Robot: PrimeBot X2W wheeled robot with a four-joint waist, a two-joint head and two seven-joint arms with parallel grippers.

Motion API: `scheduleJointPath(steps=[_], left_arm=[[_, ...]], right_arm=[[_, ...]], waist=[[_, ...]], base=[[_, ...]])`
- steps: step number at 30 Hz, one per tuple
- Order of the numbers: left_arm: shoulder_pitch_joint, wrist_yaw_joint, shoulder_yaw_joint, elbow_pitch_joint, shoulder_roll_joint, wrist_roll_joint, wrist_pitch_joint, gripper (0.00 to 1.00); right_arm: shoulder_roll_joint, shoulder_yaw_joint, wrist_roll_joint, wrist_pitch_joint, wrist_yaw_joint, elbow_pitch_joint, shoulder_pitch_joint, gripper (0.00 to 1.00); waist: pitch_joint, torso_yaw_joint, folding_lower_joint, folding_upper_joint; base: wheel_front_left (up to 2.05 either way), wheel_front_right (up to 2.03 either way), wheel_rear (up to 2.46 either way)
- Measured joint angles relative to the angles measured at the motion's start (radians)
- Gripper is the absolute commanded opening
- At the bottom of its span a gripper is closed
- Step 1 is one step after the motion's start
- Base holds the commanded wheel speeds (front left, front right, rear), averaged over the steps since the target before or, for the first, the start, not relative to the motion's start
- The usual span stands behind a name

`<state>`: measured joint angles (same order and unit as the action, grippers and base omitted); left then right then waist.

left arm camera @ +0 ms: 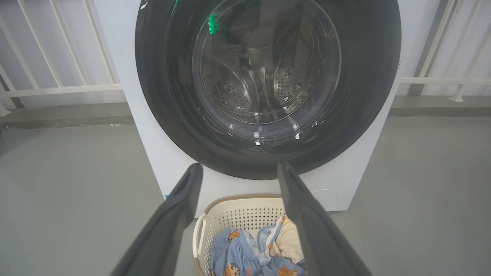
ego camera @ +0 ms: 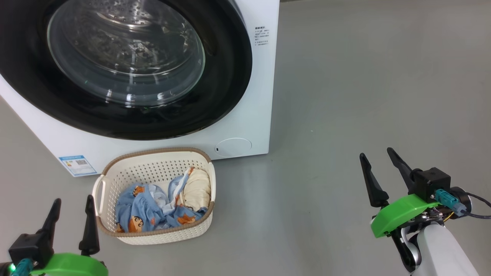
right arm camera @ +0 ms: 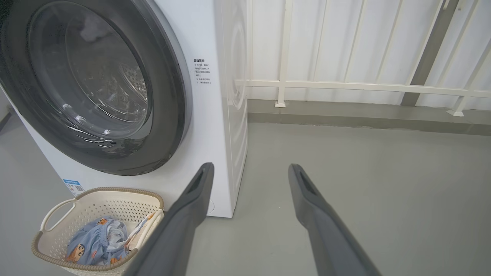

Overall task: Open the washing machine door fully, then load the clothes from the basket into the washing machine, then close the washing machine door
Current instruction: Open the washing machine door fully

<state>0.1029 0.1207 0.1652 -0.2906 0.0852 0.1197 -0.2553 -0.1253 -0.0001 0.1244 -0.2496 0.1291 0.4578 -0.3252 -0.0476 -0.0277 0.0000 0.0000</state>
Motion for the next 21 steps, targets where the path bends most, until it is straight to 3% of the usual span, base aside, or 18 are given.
scheduleJointPath(steps=[21], left_arm=[[-0.027,0.007,-0.001,0.044,-0.015,-0.001,0.0,1.0]], right_arm=[[0.0,0.009,0.0,0.0,0.0,0.003,0.0,1.0]], waist=[[0.032,0.003,0.0,0.0]], base=[[0.0,0.0,0.0]])
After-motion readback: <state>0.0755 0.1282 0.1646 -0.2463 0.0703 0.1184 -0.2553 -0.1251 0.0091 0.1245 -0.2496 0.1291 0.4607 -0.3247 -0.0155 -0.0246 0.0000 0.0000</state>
